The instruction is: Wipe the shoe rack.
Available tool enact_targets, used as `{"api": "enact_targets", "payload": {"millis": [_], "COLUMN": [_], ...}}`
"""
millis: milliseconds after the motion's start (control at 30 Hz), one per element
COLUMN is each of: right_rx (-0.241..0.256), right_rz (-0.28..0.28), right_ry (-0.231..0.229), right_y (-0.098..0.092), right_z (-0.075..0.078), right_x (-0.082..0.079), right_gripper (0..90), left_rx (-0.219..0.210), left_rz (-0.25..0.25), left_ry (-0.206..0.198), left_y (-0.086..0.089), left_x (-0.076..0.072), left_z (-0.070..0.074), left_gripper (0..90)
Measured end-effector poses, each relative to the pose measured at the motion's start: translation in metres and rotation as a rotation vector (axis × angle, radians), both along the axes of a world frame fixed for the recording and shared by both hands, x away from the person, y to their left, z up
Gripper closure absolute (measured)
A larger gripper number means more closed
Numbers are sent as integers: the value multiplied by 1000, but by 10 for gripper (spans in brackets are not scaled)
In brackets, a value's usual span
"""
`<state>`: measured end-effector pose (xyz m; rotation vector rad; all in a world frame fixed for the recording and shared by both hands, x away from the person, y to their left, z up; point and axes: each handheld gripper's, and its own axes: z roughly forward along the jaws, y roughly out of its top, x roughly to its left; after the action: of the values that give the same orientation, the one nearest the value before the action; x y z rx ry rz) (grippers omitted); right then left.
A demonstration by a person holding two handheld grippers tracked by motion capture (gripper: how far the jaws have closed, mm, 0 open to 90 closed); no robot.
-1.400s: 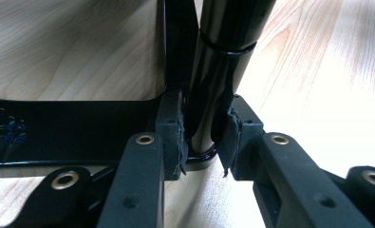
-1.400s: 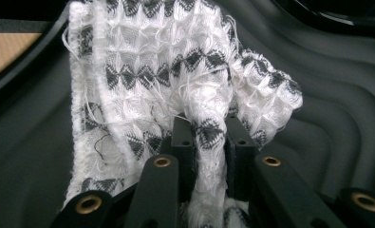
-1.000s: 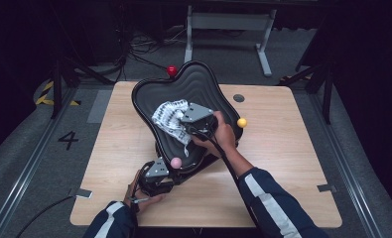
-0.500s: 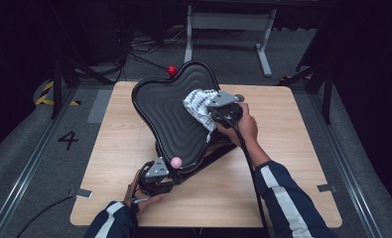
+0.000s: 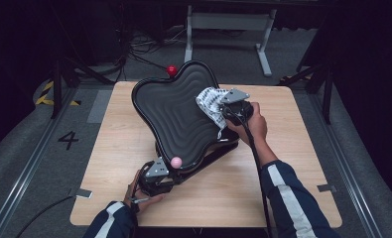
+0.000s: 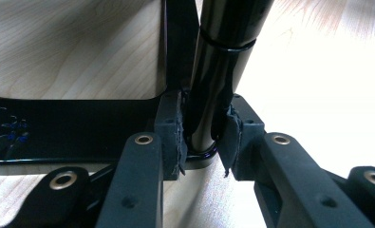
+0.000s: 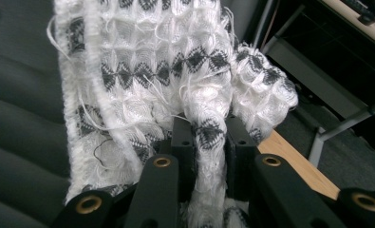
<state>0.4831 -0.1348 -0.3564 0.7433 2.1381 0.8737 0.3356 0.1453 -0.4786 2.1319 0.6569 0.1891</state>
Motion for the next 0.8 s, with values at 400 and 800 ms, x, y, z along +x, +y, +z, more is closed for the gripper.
{"api": "enact_targets", "payload": {"millis": [400, 800], "right_rx": [-12, -8], "right_rz": [159, 296], "right_ry": [-26, -48], "right_y": [45, 81], "right_z": [-3, -8], "right_x": [-35, -71], "right_gripper": [785, 786], "left_rx": [3, 9], "left_rz": [4, 5], "left_ry": [-4, -10], "left_y": [0, 0], "left_x": [0, 0], "left_z": [0, 0], "left_gripper": [708, 708]}}
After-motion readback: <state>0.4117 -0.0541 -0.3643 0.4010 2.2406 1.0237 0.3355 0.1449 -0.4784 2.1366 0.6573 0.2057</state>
